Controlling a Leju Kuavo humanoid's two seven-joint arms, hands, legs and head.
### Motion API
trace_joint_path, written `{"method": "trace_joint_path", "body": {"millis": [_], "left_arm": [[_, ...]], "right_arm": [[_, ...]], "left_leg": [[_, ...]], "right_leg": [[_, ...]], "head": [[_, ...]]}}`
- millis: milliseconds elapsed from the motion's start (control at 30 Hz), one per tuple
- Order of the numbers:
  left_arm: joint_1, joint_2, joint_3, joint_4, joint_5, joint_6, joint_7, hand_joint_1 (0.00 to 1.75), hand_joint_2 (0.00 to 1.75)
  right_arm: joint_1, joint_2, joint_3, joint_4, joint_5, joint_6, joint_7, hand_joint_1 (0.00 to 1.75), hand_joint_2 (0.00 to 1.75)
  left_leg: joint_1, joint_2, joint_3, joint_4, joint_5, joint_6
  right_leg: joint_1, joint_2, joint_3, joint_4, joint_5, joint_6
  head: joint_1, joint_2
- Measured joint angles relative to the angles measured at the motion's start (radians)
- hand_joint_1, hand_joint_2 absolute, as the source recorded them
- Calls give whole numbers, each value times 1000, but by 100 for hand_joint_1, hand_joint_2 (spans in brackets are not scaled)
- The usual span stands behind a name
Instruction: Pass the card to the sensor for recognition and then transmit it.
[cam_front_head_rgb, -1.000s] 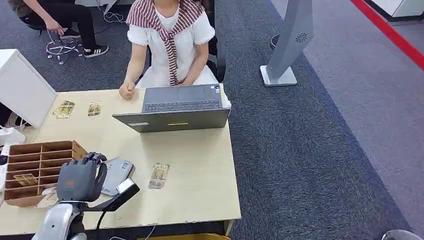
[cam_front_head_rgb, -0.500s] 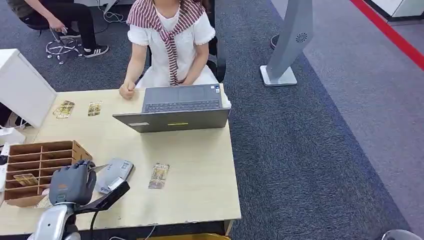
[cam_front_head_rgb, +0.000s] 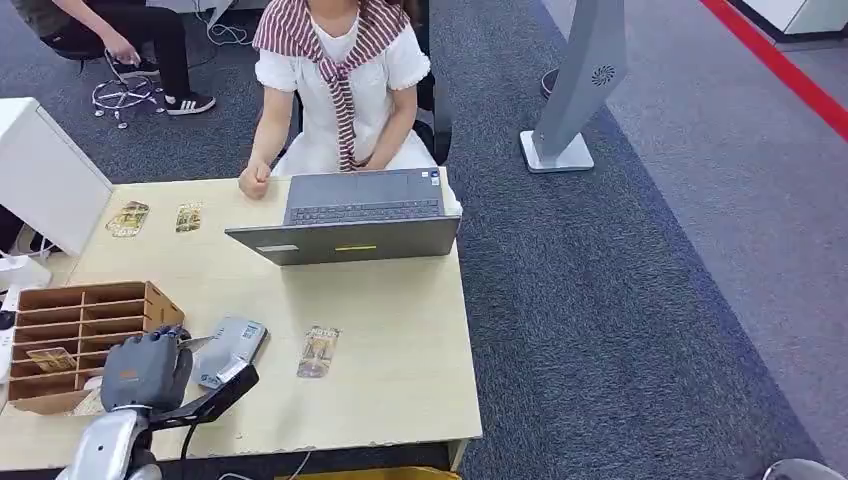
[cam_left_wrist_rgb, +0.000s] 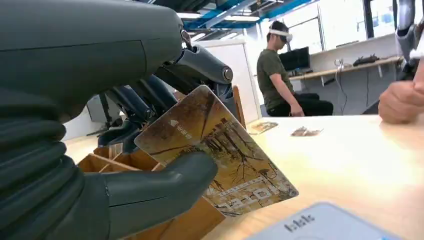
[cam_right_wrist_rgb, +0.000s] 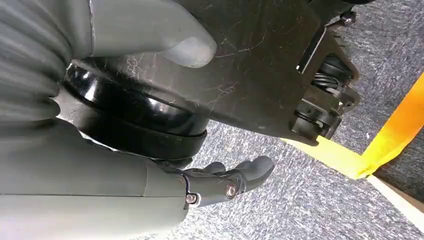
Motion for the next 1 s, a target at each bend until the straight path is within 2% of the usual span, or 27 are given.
{"method": "trace_joint_path", "body": {"millis": [200, 1000], "left_arm": [[-1, 6, 0, 32, 2, -35, 7, 175, 175], [10, 24, 0, 87, -4, -51, 16, 175, 175]], "right_arm": [[-1, 0, 3, 0, 0, 5, 2, 0, 175], [-4, 0, 18, 0, -1, 17, -11, 0, 175]], "left_leg": [[0, 0, 0, 0, 0, 0], [0, 0, 0, 0, 0, 0]], "right_leg": [[0, 0, 0, 0, 0, 0], [0, 0, 0, 0, 0, 0]], "head": [[0, 0], [0, 0]]}}
